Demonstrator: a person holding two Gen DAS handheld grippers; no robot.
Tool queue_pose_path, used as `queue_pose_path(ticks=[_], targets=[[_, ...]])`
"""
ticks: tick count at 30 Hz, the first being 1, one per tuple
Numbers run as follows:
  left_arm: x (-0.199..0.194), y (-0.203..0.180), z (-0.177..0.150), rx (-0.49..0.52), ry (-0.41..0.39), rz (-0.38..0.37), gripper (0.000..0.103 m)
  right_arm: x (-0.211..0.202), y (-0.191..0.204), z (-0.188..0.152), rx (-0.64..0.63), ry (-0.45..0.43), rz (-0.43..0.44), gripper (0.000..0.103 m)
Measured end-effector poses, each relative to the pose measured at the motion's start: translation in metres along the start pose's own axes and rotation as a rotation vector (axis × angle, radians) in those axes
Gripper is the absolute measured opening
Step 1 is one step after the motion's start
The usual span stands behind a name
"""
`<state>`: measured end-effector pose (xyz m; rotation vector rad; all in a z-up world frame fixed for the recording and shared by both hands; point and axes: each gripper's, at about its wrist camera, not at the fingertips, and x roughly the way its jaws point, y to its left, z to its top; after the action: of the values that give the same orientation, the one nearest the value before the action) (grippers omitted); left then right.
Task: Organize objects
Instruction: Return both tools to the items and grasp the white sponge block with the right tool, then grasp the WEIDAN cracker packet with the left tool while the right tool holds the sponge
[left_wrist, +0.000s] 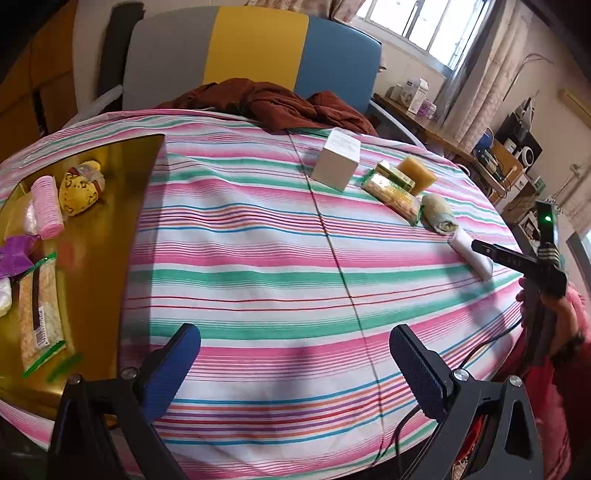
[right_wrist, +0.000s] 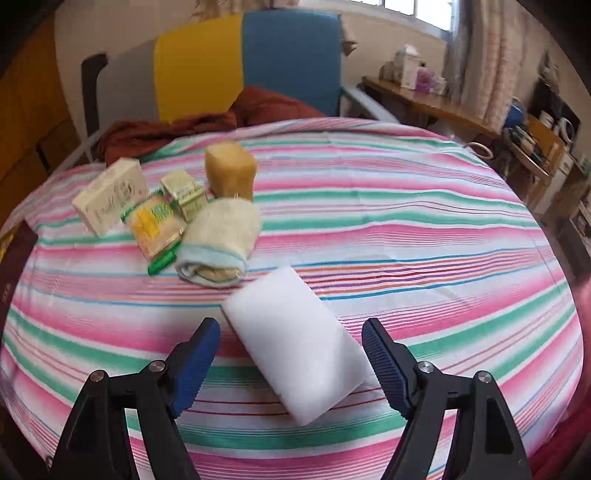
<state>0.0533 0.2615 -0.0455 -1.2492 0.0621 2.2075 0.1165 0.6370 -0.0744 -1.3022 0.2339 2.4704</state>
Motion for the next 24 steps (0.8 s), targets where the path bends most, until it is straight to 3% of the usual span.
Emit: queue_pose_path(ticks=[4,10,17,24], targets=[[0.002,-0.01,0.001,0.026,0.007,-0.006,0.103,0.018,0.006,-0.008,-0.08,0.044,-0.046,0.077],[0.012,-0.021,0.006,0.044,0.025,-0.007,0.103,0.009,-0.004,-0.021,0.055,-0.062,-0.05,0.069],[0.031,-0.045,0.02,0.064,0.049,0.025,0.103,0.009,-0.013,-0.017,0.196,-0.131,-0.096,0.067],[0.069,-0.079,0.055,0.037,0.079,-0.007,0.103,0.02,0.003,-0.015,0.159,-0.138,-0.177,0.067]])
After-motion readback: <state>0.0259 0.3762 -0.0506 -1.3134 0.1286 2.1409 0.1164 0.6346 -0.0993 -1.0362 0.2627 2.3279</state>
